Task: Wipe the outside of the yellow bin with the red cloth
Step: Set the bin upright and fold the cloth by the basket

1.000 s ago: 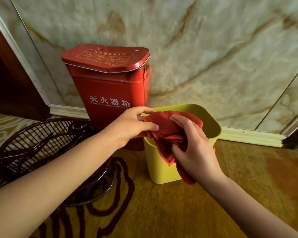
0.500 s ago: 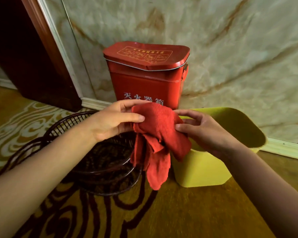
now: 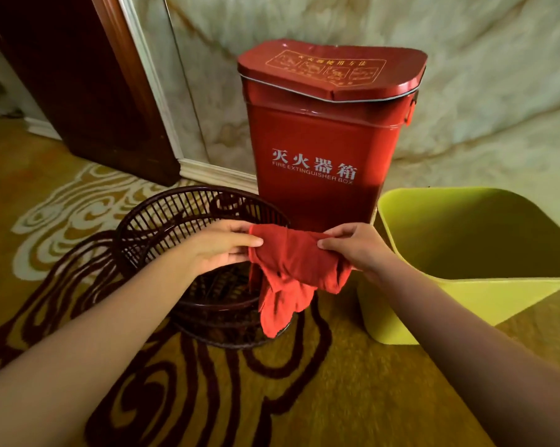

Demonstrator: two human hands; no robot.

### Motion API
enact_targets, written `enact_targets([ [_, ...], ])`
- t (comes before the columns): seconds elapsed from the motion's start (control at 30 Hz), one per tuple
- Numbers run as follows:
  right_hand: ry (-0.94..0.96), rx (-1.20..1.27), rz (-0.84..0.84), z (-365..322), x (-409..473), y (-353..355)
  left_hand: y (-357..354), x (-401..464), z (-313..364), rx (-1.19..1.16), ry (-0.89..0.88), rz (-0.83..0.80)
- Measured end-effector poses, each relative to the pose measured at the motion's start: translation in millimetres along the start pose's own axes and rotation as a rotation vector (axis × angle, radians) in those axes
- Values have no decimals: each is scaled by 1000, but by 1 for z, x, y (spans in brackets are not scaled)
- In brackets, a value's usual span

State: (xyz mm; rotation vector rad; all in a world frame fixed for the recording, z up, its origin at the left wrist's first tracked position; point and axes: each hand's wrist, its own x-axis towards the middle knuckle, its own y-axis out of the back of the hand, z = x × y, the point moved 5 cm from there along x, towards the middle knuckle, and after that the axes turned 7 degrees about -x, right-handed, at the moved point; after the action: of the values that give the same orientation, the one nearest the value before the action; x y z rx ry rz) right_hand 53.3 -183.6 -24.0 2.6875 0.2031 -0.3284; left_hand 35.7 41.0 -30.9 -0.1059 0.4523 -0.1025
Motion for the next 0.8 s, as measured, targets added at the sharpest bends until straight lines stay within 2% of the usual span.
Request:
enact_targets([
  [0.27,-33,-45,140,32,39,-28,13,30,-27,-19,69,137],
  [0.67,-16,60,156,65,42,-37,1,44,-63,-33,181,105],
  [0.8,-17,91,147,67,38,-34,5,43,-61,-10,159,127],
])
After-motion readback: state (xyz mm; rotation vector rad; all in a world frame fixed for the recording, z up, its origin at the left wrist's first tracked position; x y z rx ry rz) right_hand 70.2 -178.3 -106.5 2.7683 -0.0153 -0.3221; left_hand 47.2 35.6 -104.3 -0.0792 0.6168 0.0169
